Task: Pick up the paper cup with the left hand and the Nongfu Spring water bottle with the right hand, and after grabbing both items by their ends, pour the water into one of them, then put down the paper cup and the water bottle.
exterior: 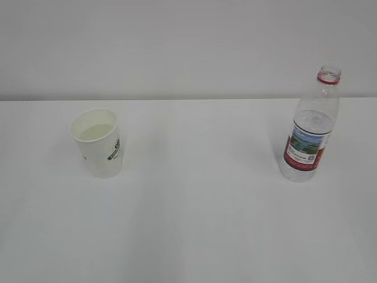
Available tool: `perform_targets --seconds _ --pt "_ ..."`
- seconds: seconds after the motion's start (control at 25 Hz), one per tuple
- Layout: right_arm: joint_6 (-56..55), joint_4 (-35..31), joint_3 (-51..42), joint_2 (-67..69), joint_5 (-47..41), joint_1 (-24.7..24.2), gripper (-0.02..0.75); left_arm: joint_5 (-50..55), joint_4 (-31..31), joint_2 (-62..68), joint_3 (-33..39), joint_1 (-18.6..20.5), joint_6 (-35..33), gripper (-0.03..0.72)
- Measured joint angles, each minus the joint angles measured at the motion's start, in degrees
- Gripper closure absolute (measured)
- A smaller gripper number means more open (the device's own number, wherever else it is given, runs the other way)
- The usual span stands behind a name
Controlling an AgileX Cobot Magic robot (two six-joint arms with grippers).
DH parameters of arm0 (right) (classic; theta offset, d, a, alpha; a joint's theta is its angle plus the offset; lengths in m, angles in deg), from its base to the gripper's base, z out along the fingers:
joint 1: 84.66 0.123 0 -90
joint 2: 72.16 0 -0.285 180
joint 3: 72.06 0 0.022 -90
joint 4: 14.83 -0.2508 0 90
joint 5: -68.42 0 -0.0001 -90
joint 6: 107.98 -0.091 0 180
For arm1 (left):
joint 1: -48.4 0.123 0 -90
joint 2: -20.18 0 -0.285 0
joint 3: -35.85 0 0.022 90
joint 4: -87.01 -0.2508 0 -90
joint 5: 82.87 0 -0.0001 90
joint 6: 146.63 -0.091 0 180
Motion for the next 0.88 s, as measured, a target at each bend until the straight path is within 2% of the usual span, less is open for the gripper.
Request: perform_targets --seconds 0.24,0.68,0.88 --pt "0.4 0.0 0.0 0.0 -4.4 0.0 0.150 9.3 -0.1 -0.2 0.0 0.0 0.0 0.157" --pt "0.4 -0.6 0.1 -5.8 -5.0 0.0 0.150 10.6 -0.1 -8.8 0.0 0.0 0.0 0.172" --pt "0.4 -2.2 0.2 -7.1 -5.1 0.0 0.150 14.9 -0.1 -10.1 0.0 0.0 0.0 0.172"
